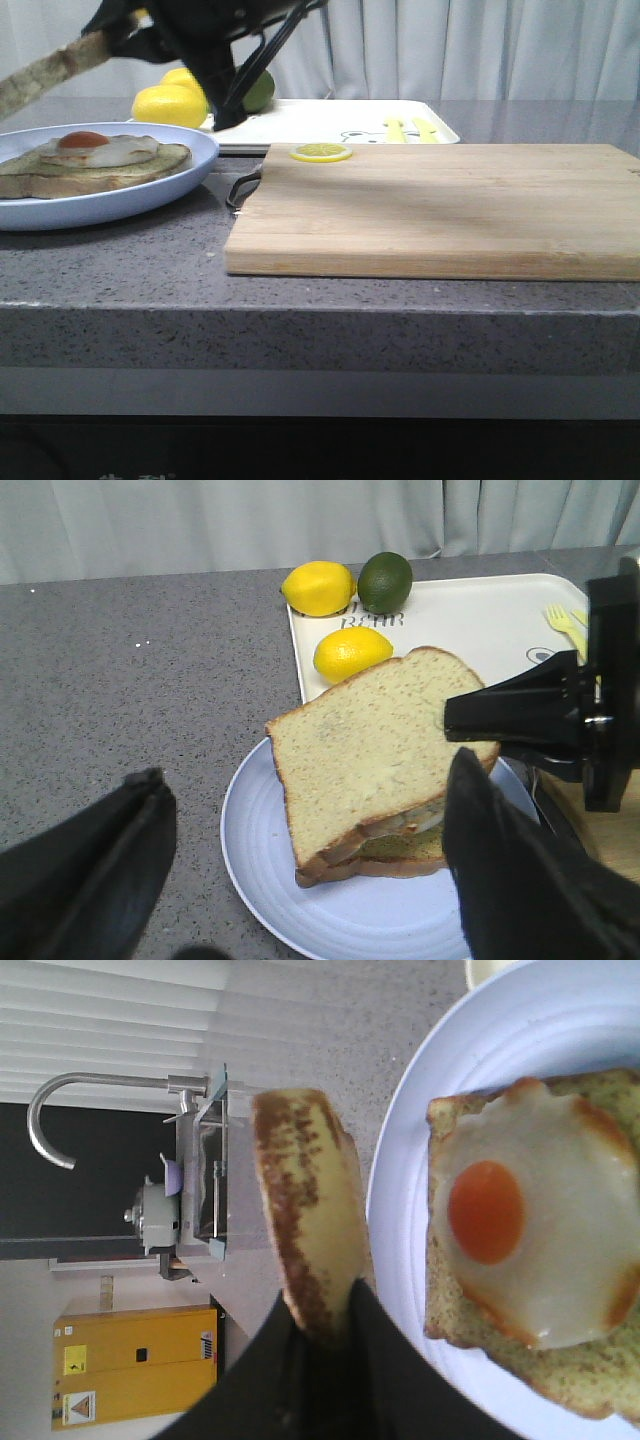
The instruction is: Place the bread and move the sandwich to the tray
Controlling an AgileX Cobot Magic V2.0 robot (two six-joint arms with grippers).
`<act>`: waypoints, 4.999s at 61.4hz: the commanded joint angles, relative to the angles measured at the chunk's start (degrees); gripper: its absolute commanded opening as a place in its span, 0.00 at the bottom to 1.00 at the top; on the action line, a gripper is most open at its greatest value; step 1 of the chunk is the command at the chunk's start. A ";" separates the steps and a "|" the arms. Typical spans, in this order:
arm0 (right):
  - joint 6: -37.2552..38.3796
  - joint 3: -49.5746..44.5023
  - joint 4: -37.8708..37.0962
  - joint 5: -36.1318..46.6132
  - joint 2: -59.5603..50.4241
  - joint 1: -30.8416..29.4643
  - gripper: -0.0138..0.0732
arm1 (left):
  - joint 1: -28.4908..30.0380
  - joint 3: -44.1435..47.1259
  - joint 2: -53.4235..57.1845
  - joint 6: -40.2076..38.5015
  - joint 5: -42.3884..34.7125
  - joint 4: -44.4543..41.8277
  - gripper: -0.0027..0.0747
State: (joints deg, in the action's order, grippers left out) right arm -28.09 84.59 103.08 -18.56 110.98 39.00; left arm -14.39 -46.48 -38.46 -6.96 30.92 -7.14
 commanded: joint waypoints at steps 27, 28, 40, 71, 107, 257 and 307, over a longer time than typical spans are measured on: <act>-0.40 2.88 2.37 3.03 -1.87 0.45 0.31 | -0.43 -1.69 -0.28 -0.08 -4.24 0.05 0.74; -0.40 2.88 2.18 2.91 -1.87 0.45 0.33 | -0.43 -1.69 -0.28 -0.08 -4.24 0.05 0.74; -0.40 2.88 -3.20 1.87 -2.06 0.01 0.59 | -0.43 -1.69 -0.28 -0.08 -4.24 0.05 0.74; -0.40 -0.55 -30.88 -8.76 -12.72 -8.22 0.68 | -0.43 -1.69 -0.28 -0.08 -4.24 0.05 0.74; 27.76 -19.64 -96.32 -28.54 -50.40 -10.77 0.68 | -0.43 -1.45 -0.28 -0.08 -4.24 0.05 0.74; 27.69 -32.55 -96.15 -23.70 -70.90 -10.77 0.68 | 29.06 -25.66 -58.06 26.94 25.65 47.45 0.24; 27.69 -32.55 -96.15 -23.70 -70.90 -10.77 0.68 | 20.81 -43.34 -54.94 27.49 28.41 63.38 0.01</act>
State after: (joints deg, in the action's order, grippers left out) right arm 0.00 50.84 7.13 -45.73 40.23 28.24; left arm 9.23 -86.90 -96.63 22.63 61.88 49.22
